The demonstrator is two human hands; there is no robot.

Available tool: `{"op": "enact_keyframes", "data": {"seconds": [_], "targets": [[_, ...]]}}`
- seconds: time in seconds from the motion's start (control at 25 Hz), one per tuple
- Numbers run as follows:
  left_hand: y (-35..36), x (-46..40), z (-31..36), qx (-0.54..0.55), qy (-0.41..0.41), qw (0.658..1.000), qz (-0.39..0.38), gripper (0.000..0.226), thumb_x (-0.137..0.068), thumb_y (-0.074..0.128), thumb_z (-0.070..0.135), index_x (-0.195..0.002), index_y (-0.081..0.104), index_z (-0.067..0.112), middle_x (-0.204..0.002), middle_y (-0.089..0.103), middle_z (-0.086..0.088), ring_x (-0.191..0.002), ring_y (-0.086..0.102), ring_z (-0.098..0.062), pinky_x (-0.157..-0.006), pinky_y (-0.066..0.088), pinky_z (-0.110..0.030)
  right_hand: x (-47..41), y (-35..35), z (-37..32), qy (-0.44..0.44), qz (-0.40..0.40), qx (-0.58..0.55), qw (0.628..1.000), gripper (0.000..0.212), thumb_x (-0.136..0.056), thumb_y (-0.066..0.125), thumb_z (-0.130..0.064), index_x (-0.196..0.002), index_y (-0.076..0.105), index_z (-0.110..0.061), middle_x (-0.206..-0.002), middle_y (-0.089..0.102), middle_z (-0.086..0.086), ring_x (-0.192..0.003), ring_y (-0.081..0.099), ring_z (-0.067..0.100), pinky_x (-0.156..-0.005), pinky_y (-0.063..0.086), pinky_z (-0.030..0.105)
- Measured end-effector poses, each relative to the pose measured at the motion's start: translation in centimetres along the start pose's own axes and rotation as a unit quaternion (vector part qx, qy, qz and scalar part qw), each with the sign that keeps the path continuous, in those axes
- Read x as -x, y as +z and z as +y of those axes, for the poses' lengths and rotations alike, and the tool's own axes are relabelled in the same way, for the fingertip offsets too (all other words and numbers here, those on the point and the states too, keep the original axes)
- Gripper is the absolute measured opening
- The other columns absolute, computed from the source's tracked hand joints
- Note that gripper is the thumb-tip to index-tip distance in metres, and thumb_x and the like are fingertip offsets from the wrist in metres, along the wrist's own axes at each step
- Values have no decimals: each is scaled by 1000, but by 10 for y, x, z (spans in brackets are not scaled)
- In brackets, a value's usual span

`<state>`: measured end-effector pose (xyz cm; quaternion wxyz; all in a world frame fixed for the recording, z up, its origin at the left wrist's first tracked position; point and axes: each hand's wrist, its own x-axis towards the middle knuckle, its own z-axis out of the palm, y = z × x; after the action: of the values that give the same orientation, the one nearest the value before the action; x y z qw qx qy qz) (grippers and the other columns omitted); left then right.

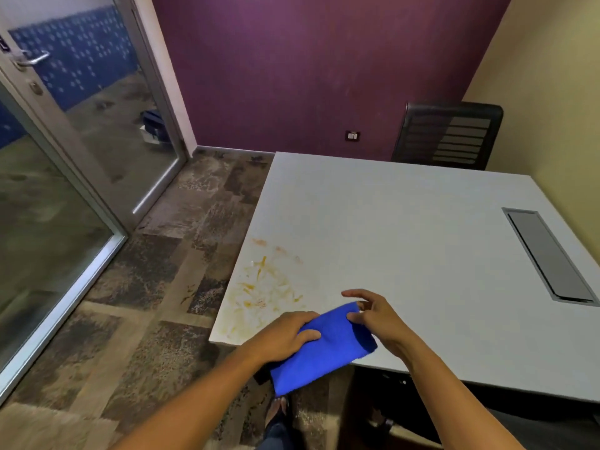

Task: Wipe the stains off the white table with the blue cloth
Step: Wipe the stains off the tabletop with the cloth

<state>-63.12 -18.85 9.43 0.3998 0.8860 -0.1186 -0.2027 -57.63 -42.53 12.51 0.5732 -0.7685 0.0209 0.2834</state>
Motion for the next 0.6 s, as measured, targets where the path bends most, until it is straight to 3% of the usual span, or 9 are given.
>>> {"op": "enact_keyframes", "data": {"seconds": [0.12,0.28,0.4,0.52,0.6], "targets": [[19,-35,-11,-43,-17,997,-62,39,-101,48,45,-135,54,28,-131,62,2,-111,59,-20,-93,49,-38,-18,-12,28,65,34,35,997,46,-90,55,11,-120,68,-21,-84,62,15,-78,57,24,-74,49,34],[41,-78,-26,-51,-29,991,-120,38,-98,50,44,-131,53,23,-131,61,-4,-112,59,-25,-93,48,-39,-42,-29,65,132,79,70,986,43,-87,54,12,-118,68,-15,-90,66,24,-76,57,26,-71,48,37],[53,-102,-39,-54,-15,988,-147,38,-100,48,36,-136,53,23,-128,59,-7,-114,57,-28,-93,46,-39,-64,-45,87,160,104,69,979,36,-86,65,4,-113,69,-19,-102,72,20,-85,68,26,-84,59,43],[76,-111,-66,-263,74,962,-25,76,-83,68,16,-153,37,22,-145,49,-9,-129,50,-34,-106,44,-45,-85,-54,113,137,170,150,964,44,-91,72,-13,-133,60,-17,-125,67,11,-110,65,27,-96,53,39],[100,-107,-68,-315,82,945,-20,90,-72,79,27,-152,39,18,-154,45,-12,-136,47,-38,-113,39,-52,-96,-59,131,95,222,238,941,57,-97,67,-25,-148,47,-9,-143,56,16,-129,54,31,-108,43,41]]}}
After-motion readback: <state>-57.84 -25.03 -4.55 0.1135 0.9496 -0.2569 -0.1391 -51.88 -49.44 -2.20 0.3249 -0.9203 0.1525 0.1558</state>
